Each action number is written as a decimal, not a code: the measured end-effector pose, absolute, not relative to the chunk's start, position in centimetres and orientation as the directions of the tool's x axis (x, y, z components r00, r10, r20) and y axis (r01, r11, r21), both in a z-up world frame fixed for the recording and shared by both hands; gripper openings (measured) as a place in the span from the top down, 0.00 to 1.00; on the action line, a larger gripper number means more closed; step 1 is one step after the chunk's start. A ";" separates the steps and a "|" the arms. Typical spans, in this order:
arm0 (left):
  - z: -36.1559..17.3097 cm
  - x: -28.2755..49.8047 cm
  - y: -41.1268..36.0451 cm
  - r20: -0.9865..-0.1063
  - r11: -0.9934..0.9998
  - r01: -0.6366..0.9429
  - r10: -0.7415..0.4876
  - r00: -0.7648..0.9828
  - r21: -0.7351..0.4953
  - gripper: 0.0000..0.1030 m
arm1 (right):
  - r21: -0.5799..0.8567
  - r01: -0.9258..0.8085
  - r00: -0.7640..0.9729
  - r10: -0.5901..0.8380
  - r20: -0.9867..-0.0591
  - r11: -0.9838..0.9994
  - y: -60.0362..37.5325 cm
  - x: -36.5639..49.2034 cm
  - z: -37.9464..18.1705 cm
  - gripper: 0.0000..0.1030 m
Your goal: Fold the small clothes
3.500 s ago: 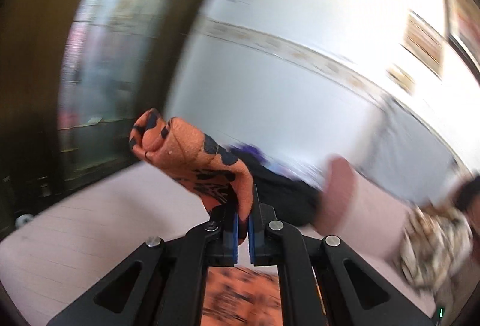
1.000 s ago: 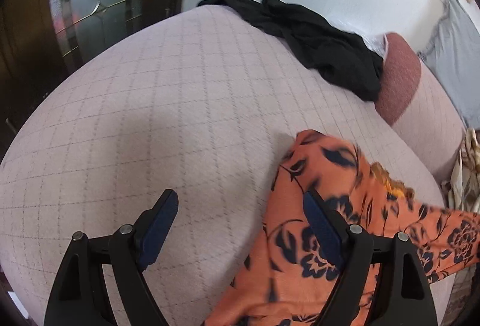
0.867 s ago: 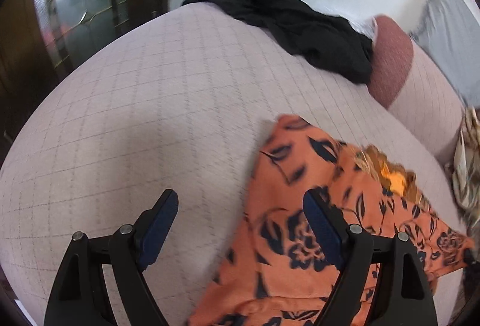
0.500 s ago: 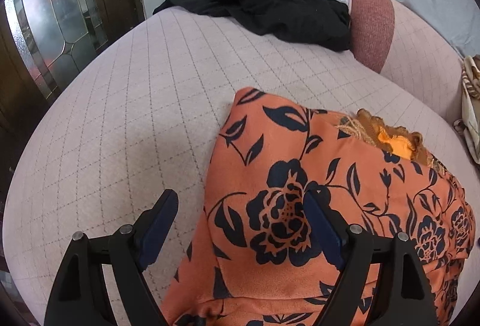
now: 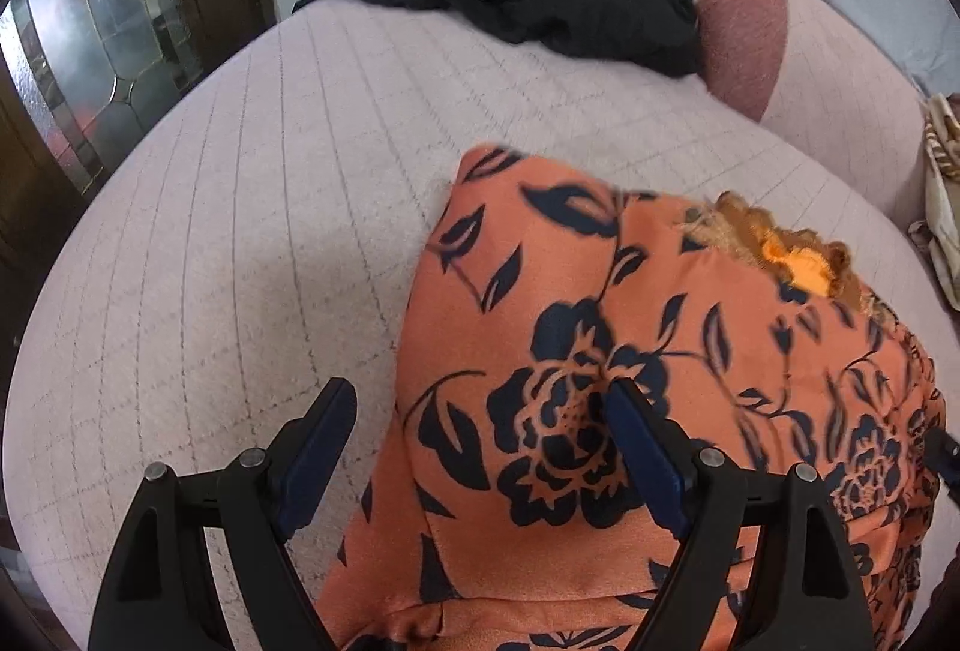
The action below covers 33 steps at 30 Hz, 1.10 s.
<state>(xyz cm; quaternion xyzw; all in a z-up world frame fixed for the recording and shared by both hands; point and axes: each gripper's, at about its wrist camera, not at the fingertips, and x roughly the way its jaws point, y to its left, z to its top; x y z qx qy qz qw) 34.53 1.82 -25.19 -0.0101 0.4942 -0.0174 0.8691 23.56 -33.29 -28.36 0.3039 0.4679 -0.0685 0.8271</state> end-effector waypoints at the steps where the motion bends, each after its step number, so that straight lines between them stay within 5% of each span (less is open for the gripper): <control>1: -24.6 34.3 1.5 -0.845 0.998 0.041 -0.060 0.531 -0.046 0.17 | 0.439 0.381 0.572 0.166 -0.803 0.814 -32.9 23.5 -27.5 0.61; 6: -23.6 32.8 -1.7 -0.818 0.980 0.177 -0.173 0.548 -0.089 0.17 | 0.476 0.187 0.697 0.226 -0.681 0.859 -29.6 23.0 -24.7 0.61; 11: -27.1 32.3 -5.1 -0.877 0.964 0.256 -0.060 0.477 0.074 0.16 | 0.359 0.111 0.517 0.255 -0.817 0.927 -24.8 25.4 -28.8 0.62; 19: -25.9 32.9 -3.4 -0.860 0.982 0.185 -0.114 0.498 -0.023 0.16 | 0.399 0.171 0.686 0.182 -0.705 0.901 -26.9 25.0 -25.9 0.62; 23: -26.4 33.4 -3.0 -0.867 0.985 0.172 -0.088 0.491 -0.003 0.16 | 0.349 0.290 0.590 0.121 -0.798 0.891 -29.1 26.6 -29.1 0.59; 33: -25.5 32.0 -5.1 -0.870 0.973 0.232 -0.103 0.482 0.013 0.16 | 0.392 0.129 0.595 0.245 -0.766 0.911 -24.7 26.2 -27.4 0.56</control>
